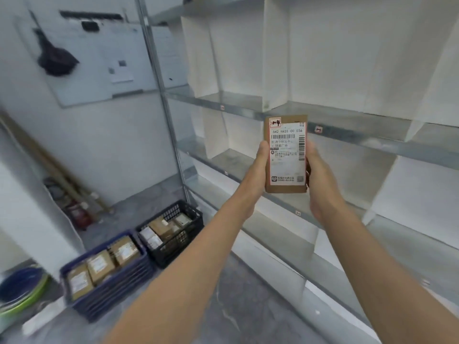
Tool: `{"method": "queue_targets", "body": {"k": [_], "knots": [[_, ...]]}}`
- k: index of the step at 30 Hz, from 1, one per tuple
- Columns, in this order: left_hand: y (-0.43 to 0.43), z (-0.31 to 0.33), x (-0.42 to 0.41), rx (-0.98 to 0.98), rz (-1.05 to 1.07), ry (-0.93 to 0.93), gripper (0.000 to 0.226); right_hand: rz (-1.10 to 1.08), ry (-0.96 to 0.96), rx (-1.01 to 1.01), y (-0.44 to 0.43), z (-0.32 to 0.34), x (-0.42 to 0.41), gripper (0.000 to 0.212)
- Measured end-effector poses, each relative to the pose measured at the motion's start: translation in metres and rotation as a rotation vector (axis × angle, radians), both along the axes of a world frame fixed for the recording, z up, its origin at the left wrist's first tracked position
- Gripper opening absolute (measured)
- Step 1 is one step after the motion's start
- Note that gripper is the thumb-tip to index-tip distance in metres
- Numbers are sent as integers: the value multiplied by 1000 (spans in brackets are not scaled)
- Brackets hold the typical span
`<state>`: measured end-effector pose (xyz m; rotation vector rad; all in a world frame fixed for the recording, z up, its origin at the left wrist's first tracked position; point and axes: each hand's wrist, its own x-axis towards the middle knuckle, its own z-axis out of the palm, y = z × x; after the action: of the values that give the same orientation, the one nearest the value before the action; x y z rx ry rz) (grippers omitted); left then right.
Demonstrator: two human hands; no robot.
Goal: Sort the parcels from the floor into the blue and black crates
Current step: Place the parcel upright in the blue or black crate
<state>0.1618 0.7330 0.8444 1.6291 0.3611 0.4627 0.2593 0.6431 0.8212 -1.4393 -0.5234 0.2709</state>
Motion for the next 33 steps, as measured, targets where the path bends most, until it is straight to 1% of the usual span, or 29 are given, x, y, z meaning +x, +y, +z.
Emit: {"method": "queue_targets", "body": {"k": [3,8,14,17,21,28,33], "knots": [[39,-6,-18,4,54,11,60,76,41,-25,44,-6,-12,51],[110,-16,-39,-68,148,30,48,177,44,-78,123,-18,-25,48],[203,-42,-63,-142,221,68,54,268,60,-143,222,-40,-43,51],[246,-58,-71,-157,268,62,47,284,91,-177,269,-52,-50,52],[299,-83,-79,-204,325,73,58,322,134,-208,318,-67,-55,48],[380,-117,-71,-289,391,148,63,402,197,-279,402,-97,-44,44],[437,-140,-45,-321,456,167,65,478,242,-313,462,-119,-14,41]]}}
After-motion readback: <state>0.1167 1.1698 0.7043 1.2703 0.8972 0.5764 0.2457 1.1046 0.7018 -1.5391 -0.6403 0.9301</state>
